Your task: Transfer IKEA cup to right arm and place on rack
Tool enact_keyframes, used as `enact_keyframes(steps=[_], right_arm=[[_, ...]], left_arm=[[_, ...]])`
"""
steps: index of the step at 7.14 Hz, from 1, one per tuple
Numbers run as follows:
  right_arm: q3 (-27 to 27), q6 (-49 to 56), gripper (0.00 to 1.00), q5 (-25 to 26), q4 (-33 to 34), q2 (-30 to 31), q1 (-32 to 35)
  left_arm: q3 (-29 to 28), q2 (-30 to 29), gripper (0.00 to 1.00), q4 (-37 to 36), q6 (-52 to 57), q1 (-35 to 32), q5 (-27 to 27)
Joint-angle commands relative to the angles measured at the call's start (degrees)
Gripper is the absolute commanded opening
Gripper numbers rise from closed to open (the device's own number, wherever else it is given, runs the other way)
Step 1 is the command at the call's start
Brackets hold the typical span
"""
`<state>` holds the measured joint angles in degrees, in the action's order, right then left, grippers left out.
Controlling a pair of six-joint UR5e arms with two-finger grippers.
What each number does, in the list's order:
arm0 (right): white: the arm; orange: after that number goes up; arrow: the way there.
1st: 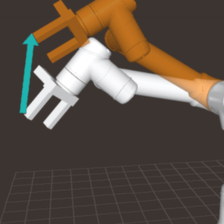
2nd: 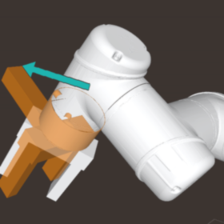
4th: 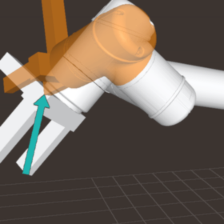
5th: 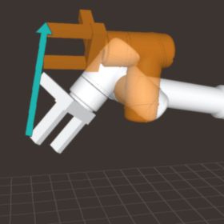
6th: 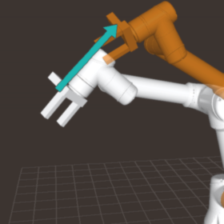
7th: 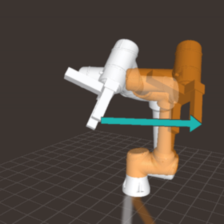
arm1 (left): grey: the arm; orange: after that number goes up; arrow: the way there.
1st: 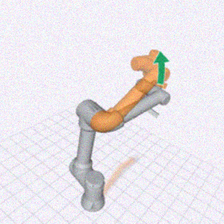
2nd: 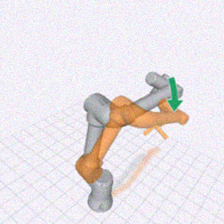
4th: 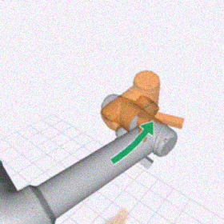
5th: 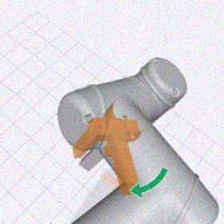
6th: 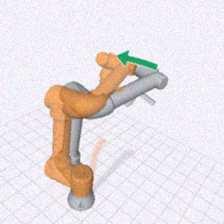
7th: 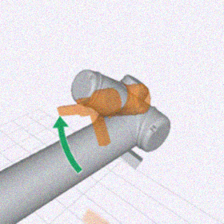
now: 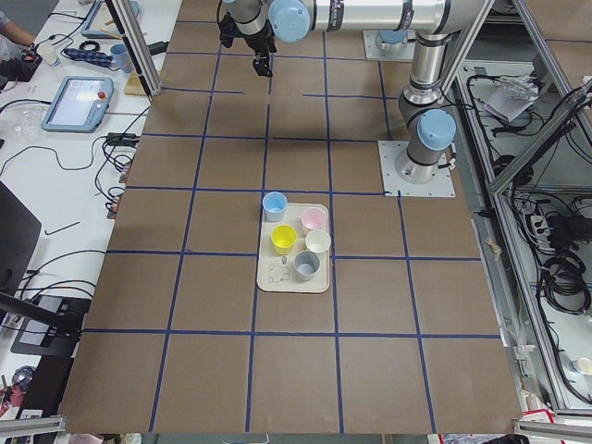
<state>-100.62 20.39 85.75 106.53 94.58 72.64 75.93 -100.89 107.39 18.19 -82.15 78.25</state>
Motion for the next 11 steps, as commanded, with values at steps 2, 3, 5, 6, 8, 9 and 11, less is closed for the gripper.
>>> enact_keyframes(steps=[2, 3, 5, 6, 8, 9, 11], right_arm=[[0.6, 6.9, 0.33, 4.6, 10.6, -7.7, -2.5], [0.7, 11.6, 0.33, 4.3, 10.9, -8.4, -5.6], [2.6, 13.5, 0.34, 3.6, 12.7, -11.2, -8.3], [5.0, 13.5, 0.34, 3.0, 12.5, -13.3, -8.3], [6.8, 13.5, 0.34, 2.8, 12.7, -15.5, -8.3], [7.8, 13.5, 0.34, 2.8, 12.7, -16.5, -8.4], [8.2, 12.9, 0.34, 2.8, 12.7, -18.4, -8.4]], left_arm=[[0.1, 0.2, 1.00, -16.1, -15.1, -4.5, 9.9], [0.1, 0.3, 1.00, -16.9, -20.8, -8.1, 11.7], [1.6, 1.8, 1.00, -16.7, -24.4, -11.9, 13.2], [5.4, 3.3, 1.00, -17.8, -24.9, -11.9, 12.9], [8.4, 6.0, 1.00, -22.5, -23.3, -8.8, 13.2], [8.4, 6.8, 1.00, -22.1, -23.1, -6.1, 12.6], [9.2, 7.3, 1.00, -21.0, -24.4, -6.0, 12.5]])
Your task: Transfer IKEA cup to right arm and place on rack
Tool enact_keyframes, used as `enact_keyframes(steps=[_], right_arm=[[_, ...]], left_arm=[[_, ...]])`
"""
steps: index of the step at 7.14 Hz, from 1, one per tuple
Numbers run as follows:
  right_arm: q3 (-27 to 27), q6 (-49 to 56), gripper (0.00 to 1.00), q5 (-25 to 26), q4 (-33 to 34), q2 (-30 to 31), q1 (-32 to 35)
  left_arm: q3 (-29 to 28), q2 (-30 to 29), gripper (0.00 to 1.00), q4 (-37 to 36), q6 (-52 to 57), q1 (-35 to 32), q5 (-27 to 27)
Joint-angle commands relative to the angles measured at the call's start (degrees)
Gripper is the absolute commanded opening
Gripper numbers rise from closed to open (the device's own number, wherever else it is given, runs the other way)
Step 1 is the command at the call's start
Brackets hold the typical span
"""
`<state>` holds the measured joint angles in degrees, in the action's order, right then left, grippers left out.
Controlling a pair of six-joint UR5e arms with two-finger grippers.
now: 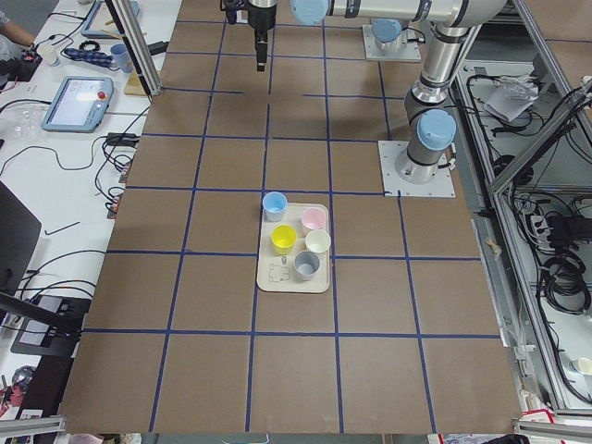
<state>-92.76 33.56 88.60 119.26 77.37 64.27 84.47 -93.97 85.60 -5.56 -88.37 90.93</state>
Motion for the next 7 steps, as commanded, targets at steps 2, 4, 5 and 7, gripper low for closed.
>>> enact_keyframes(steps=[2, 4, 5, 7], right_arm=[[1.2, -0.4, 0.34, 0.0, 0.1, -2.2, 0.0], [2.6, -0.5, 0.35, -0.1, 0.0, -3.8, 0.1], [2.6, -0.6, 0.35, 0.0, 0.0, -3.9, 0.1], [2.7, -0.5, 0.35, -0.1, 0.1, -4.6, 0.1]], left_arm=[[2.3, 1.0, 1.00, 0.1, 0.3, -0.6, -0.2], [2.3, 1.0, 1.00, -0.1, 1.1, -0.6, -0.4], [2.3, 1.0, 1.00, -0.1, 1.1, -0.6, -0.3], [2.5, 1.0, 1.00, -0.2, 1.2, -0.3, -1.5]])
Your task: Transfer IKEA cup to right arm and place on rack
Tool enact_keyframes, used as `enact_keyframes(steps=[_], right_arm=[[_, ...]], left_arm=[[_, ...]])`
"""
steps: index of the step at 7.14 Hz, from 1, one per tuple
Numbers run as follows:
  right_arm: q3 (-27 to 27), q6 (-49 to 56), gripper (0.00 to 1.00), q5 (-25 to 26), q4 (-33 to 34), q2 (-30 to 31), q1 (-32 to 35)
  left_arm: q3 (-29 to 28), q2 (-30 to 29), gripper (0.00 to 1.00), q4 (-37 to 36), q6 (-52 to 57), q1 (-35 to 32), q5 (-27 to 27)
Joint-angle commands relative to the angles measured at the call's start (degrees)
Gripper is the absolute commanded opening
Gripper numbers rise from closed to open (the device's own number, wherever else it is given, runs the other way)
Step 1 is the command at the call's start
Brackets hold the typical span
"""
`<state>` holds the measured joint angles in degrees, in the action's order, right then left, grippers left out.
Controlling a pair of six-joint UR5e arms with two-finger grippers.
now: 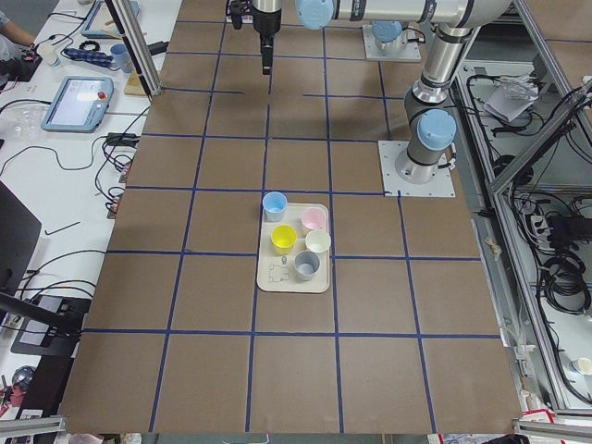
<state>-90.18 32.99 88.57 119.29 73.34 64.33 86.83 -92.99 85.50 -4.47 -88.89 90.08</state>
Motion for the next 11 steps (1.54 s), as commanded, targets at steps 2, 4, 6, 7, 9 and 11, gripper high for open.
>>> enact_keyframes(steps=[2, 4, 6, 7, 9, 11], right_arm=[[0.1, 0.1, 0.35, -0.1, 0.5, -2.0, -0.1], [0.2, 0.1, 0.35, -0.1, 1.6, -3.5, -0.1], [0.2, 0.0, 0.35, -0.1, 2.8, -5.5, -0.3], [0.1, 0.0, 0.35, -0.1, 2.9, -5.6, -0.4], [0.1, 0.0, 0.41, -0.8, 3.0, -6.2, -0.4], [0.1, -0.5, 0.88, -0.9, 3.0, -6.4, -0.4]], left_arm=[[0.3, 0.1, 1.00, 0.0, 0.1, 0.2, -1.8], [0.2, 0.4, 1.00, 0.0, 0.0, 0.0, -1.0], [0.5, 0.7, 1.00, -0.1, 0.0, 0.0, -1.0], [0.8, 0.7, 1.00, -0.1, 0.0, 0.2, -1.1], [0.6, 0.7, 1.00, -0.1, 0.0, 0.2, -1.1], [0.1, 1.0, 1.00, 0.0, 0.6, 0.8, -1.1]])
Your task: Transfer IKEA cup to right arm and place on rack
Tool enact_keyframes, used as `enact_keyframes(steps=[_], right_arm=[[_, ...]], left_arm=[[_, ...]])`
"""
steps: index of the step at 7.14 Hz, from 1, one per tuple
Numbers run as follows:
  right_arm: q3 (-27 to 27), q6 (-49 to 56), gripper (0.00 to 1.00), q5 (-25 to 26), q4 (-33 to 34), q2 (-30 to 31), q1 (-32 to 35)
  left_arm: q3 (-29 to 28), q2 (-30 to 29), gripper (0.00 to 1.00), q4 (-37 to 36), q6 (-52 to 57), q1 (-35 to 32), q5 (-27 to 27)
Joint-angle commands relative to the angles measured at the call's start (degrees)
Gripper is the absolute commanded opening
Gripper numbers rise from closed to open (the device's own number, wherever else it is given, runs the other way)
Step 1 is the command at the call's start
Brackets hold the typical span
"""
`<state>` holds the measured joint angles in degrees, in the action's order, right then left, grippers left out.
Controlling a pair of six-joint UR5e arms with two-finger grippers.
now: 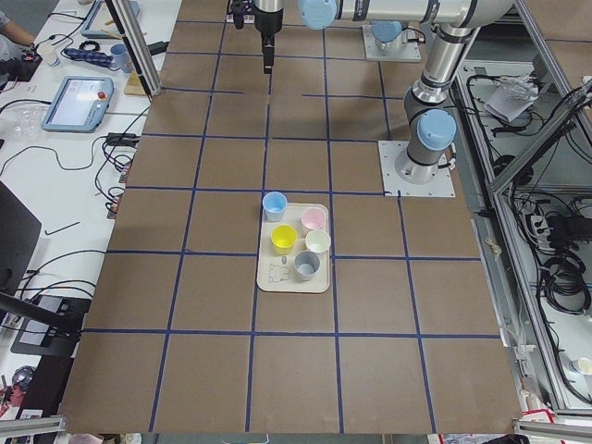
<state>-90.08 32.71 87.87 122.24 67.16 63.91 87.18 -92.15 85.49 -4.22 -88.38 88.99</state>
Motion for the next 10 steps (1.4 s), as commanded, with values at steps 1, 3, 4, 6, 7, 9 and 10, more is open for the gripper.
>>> enact_keyframes(steps=[1, 3, 4, 6, 7, 9, 10], right_arm=[[0.0, -0.3, 1.00, -0.2, 0.0, -0.2, 0.0], [0.1, -0.3, 1.00, -0.1, -0.1, 0.3, 0.0], [0.3, -0.3, 1.00, 0.1, -0.6, 1.1, 0.1], [1.3, -0.5, 1.00, 0.2, -6.9, 6.1, 0.2], [1.2, -1.0, 1.00, 0.3, -11.5, 9.4, 0.2], [1.1, -8.0, 1.00, 0.0, -23.9, 17.6, 1.2], [0.4, -11.8, 1.00, 0.1, -28.7, 21.0, 3.7]], left_arm=[[-0.3, 0.2, 1.00, 0.1, 0.4, 0.4, 0.0], [-0.4, 1.2, 1.00, 1.6, 0.1, 0.5, 0.1], [-0.4, 1.9, 1.00, 4.6, -1.6, 0.6, 0.3], [-0.3, 1.9, 1.00, 4.0, -2.3, 0.8, 0.3], [-0.2, 2.0, 1.00, 4.1, -3.0, 0.8, 0.4], [-0.1, 2.2, 1.00, 3.9, -6.1, 1.2, 0.0], [-0.5, 1.5, 1.00, 3.8, -11.5, 1.2, 0.0]])
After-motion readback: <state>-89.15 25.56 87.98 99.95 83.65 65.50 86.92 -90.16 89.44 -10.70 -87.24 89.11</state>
